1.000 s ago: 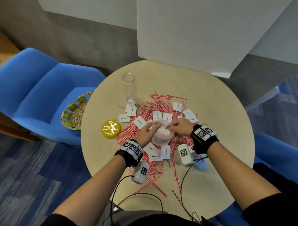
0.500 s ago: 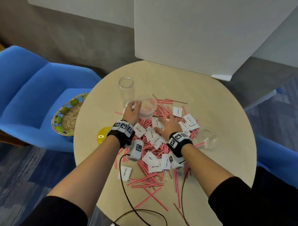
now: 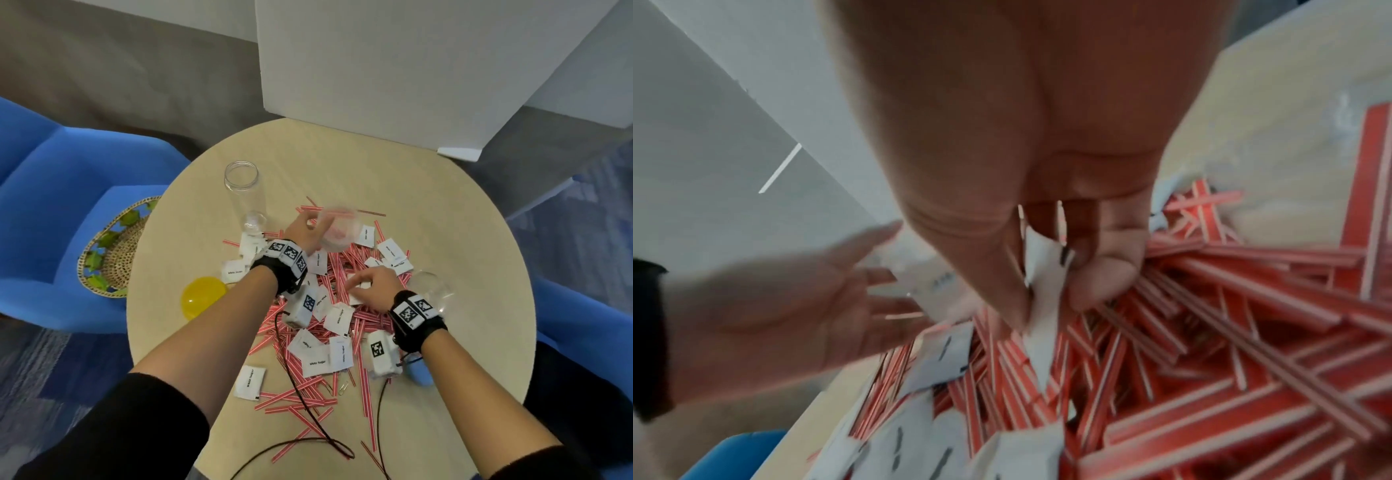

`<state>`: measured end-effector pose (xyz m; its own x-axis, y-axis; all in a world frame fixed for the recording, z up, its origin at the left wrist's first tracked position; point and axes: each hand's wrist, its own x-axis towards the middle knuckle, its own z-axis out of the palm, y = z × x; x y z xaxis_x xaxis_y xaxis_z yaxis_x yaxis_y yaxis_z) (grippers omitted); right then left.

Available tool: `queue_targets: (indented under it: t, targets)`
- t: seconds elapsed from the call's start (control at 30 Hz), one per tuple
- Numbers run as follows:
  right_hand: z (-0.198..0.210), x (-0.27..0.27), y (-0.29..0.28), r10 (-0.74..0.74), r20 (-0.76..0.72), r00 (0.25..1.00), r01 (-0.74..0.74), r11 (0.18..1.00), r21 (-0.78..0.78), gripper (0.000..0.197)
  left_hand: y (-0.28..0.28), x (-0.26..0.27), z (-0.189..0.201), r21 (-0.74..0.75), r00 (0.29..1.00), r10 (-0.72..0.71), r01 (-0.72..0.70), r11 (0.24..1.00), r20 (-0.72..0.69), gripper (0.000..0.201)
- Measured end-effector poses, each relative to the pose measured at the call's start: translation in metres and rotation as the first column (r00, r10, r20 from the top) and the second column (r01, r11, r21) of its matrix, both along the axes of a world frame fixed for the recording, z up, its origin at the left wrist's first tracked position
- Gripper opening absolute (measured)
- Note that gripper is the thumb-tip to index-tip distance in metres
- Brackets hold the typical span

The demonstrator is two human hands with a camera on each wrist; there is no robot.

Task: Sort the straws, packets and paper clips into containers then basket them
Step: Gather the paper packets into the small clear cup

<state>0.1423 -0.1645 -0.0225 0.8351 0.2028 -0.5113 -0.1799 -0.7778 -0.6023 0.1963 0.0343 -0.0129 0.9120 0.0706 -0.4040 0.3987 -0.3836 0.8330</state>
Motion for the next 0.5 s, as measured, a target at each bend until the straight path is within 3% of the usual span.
queue_targets:
  t: [0.1,0.2,0.27,0.37,0.43,0.5]
  targets:
    - [0.006,0.001,-0.014,0.034,-0.033,0.999,-0.036,0.998,-0.057,0.024,-0.010,-0.003,-0.002,0.194,0.979,-0.193,0.201,0.960,-0.058,0.070]
    - [0.011,0.002,-0.027,0.030,-0.015,0.999,-0.031,0.995,-0.094,0.023,-0.007,-0.008,-0.003,0.278,0.973,-0.215,0.230,0.932,-0.084,0.074]
    - [0.015,0.007,-0.038,-0.082,0.073,0.994,0.090,0.988,-0.128,0.018,0.001,-0.010,-0.011,0.368,0.981,-0.186,0.190,0.910,-0.047,0.068]
    - [0.017,0.023,-0.052,-0.322,0.134,0.937,0.336,0.937,-0.101,0.045,0.020,-0.014,-0.023,0.538,0.952,-0.306,0.265,0.800,-0.013,0.036]
    - [0.015,0.035,-0.056,-0.376,0.118,0.919,0.388,0.916,-0.101,0.055,0.027,-0.017,-0.028,0.605,0.908,-0.413,0.365,0.708,-0.064,0.047]
    - [0.015,0.042,-0.050,-0.341,0.066,0.938,0.347,0.926,-0.146,0.059,0.027,-0.020,-0.032,0.636,0.899,-0.428,0.383,0.670,-0.090,0.059]
